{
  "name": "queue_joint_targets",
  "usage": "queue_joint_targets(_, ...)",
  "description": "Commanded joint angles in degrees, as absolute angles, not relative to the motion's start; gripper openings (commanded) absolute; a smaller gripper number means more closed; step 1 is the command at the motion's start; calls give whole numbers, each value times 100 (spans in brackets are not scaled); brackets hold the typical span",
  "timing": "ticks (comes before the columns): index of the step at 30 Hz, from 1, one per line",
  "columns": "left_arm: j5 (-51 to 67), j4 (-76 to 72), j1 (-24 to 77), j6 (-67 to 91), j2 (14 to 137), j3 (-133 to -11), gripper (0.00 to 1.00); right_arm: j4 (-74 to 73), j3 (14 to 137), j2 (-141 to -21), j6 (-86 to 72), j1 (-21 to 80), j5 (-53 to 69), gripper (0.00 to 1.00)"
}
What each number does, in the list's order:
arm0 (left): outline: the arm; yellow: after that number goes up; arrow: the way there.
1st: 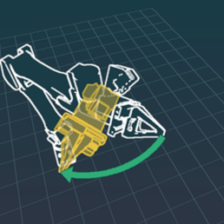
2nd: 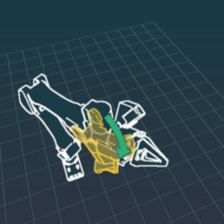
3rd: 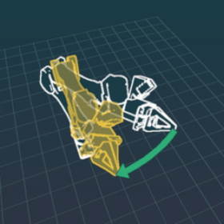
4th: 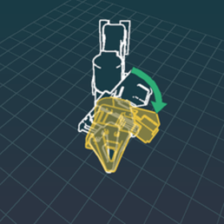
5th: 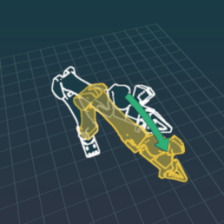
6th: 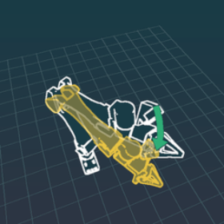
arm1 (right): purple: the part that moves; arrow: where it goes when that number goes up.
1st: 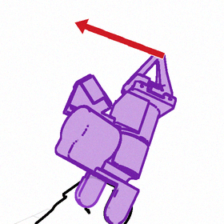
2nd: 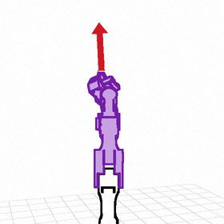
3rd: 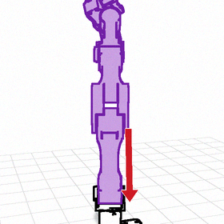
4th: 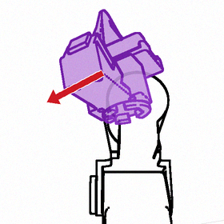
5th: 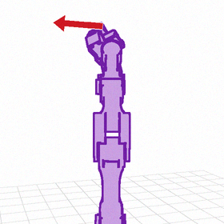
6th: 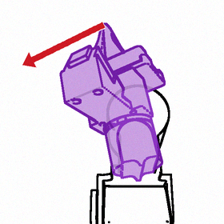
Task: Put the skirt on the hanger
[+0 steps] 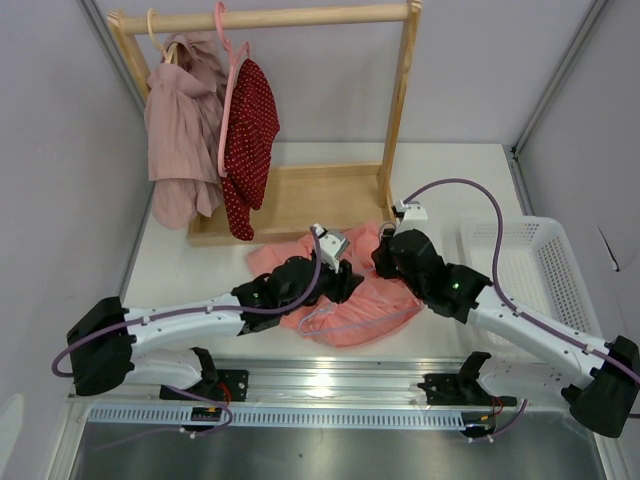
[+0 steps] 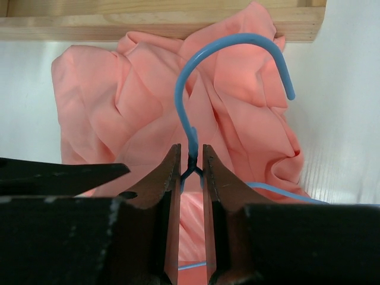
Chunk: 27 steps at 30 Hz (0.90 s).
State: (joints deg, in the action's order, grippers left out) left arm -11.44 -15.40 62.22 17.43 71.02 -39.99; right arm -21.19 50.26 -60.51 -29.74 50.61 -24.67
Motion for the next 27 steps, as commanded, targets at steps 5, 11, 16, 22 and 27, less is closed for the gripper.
queue_joint_targets(5,-1257,-941,6223,1626,6460,-4307,51,-2022,4992,-5880,-2936,5124,-2646,0)
queue_joint_targets(11,-1590,-378,6214,1766,6074,-4404,53,-1995,4896,-5818,-2944,5142,-2681,0)
queue_joint_targets(16,-1494,-203,6196,1775,5845,-4438,54,-1978,4878,-5854,-2927,5150,-2725,0)
queue_joint_targets(22,-1301,-44,6179,1819,5722,-4500,57,-2021,4852,-5862,-2883,5186,-2839,0)
queue_joint_targets(27,-1415,992,6047,2143,5704,-4790,50,-2022,4799,-5740,-2900,5194,-2883,0)
